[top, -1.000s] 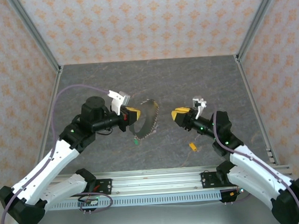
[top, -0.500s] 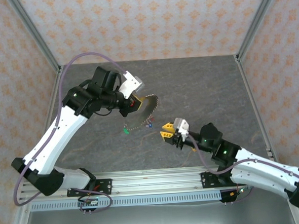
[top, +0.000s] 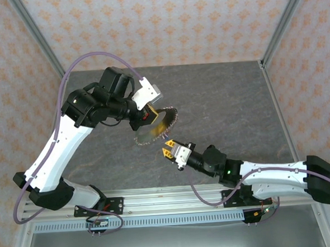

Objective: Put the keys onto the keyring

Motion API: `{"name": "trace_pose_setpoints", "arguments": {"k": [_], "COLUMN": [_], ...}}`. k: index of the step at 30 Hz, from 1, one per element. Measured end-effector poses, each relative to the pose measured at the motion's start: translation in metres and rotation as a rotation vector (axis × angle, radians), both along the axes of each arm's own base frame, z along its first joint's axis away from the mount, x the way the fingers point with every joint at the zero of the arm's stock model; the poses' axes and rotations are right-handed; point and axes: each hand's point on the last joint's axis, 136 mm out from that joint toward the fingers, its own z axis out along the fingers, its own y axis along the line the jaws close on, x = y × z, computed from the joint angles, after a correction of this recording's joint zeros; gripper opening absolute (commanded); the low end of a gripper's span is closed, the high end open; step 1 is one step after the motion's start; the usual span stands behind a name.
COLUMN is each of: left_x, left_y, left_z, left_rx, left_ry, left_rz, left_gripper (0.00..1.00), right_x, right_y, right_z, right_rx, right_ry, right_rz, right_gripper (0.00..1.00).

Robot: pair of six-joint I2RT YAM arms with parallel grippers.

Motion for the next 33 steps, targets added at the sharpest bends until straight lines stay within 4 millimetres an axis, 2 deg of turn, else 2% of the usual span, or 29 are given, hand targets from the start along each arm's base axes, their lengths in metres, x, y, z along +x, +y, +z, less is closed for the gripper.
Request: {"name": "trace_pose_setpoints", "arguments": {"k": [6, 17, 33], "left_x": [0.001, -0.001, 0.001], "left_y": [-0.004, -0.006, -0.003], "left_z": [-0.006, -0.007, -0.008], "left_rx": [0.032, 0.057, 0.073], "left_ry": [0.019, 0.017, 0.015], "left_rz": [-0.005, -0.016, -0.005], "left_gripper": [0.0, 0.0, 0.0], "right_x": [0.0, 0.006, 0.015], "right_y": [0.001, 0.01, 0.008], "right_z": [0.014, 0.001, -0.001], "right_rx": [0.069, 0.085, 0.106], "right_ry": [-0.004, 0.057, 0.079], "right_rz": [0.004, -0.012, -0.067], "right_gripper": [0.22, 0.24, 0.27]}}
